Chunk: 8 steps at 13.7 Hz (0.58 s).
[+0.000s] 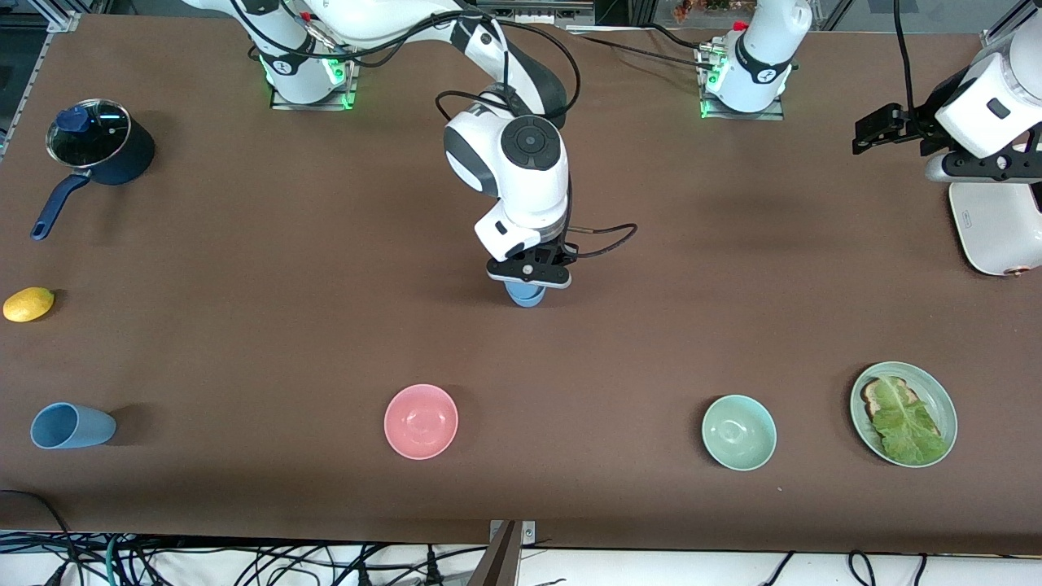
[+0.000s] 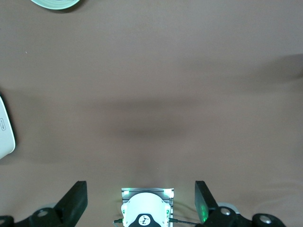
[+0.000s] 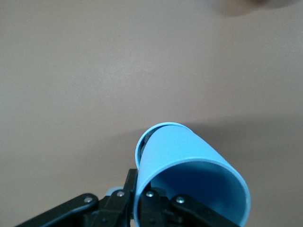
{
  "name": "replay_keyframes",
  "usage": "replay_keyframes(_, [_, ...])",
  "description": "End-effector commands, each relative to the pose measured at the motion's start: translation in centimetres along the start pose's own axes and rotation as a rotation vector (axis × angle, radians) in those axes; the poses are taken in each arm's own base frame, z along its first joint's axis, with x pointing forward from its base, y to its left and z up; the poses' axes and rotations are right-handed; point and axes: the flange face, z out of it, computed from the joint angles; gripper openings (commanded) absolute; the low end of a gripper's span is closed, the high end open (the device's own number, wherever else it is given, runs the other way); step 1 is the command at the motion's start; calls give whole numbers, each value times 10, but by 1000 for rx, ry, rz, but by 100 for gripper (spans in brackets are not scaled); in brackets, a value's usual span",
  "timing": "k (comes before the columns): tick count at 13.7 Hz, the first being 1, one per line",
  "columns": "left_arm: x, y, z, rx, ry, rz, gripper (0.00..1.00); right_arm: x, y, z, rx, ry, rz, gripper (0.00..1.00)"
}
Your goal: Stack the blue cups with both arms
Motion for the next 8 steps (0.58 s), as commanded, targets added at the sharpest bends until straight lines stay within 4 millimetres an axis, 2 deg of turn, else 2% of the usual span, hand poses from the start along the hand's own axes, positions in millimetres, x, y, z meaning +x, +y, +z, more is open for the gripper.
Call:
replay_keyframes(1, [-4,-2,-1,-18,16,19,100,2,-6,-3,1,24,-3,0])
replay_keyframes(2, [-4,-2,0,-18,15,19,100,1,-6,-3,2,23,0,5])
replay_keyframes(3, [-4,-2,0,-18,15,19,100,1,-6,-2,2,23,3,40])
replay_keyframes(4, [-4,-2,0,-18,15,19,100,0,-7,-2,7,26,11,93])
replay_keyframes(5, [-4,-2,0,-18,15,19,100,-1,-8,-2,16,33,4,100])
replay_keyframes(7, [-4,-1,0,-18,14,20,100,3,-5,-9,15,34,3,100])
replay_keyframes(8, [-4,-1,0,-18,14,20,100,12,3,-17,10,32,17,100])
